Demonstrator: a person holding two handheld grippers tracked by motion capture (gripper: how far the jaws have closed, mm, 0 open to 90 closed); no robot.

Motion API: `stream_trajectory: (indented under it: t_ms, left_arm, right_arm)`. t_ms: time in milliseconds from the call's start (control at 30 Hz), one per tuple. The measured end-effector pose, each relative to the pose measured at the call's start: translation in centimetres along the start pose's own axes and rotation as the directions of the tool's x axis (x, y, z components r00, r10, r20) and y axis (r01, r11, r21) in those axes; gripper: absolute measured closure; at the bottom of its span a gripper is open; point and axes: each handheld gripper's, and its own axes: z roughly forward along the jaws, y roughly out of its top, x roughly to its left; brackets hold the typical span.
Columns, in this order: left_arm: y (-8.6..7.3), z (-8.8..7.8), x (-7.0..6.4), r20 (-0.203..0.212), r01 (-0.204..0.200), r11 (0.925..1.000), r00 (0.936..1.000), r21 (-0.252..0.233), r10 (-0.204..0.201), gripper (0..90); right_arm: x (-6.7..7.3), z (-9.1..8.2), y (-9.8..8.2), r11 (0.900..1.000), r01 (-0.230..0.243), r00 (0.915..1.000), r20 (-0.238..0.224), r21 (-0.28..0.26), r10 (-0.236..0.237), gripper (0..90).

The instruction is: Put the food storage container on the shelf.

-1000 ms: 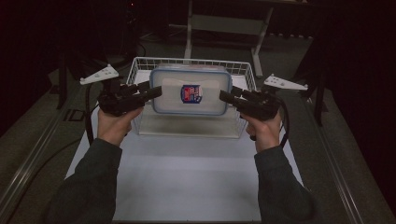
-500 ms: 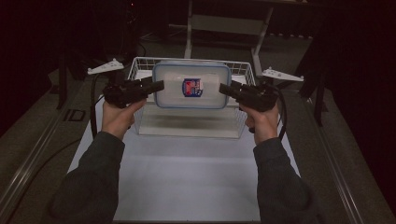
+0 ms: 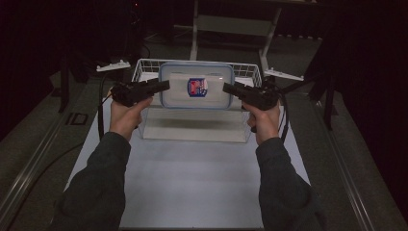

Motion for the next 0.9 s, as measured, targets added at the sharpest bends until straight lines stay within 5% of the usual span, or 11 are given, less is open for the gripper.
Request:
stream_trajectory:
  t_ms: [567, 900]
  left_arm:
    - [-0.1, 0.7, 0.2, -0.034, 0.045, 0.9989, 0.9984, -0.012, -0.046, 51.3]
    - [0.0, 0.8, -0.2, -0.068, 0.017, 0.9997, 0.9975, -0.016, -0.018, 50.8]
  right_arm:
    - [-1.4, 0.8, -0.4, 0.995, -0.096, 0.9954, 0.008, 0.016, 0.096, 48.2]
    - [-1.2, 0.9, 0.0, 0.997, -0.067, 0.9966, 0.051, 0.028, 0.065, 47.6]
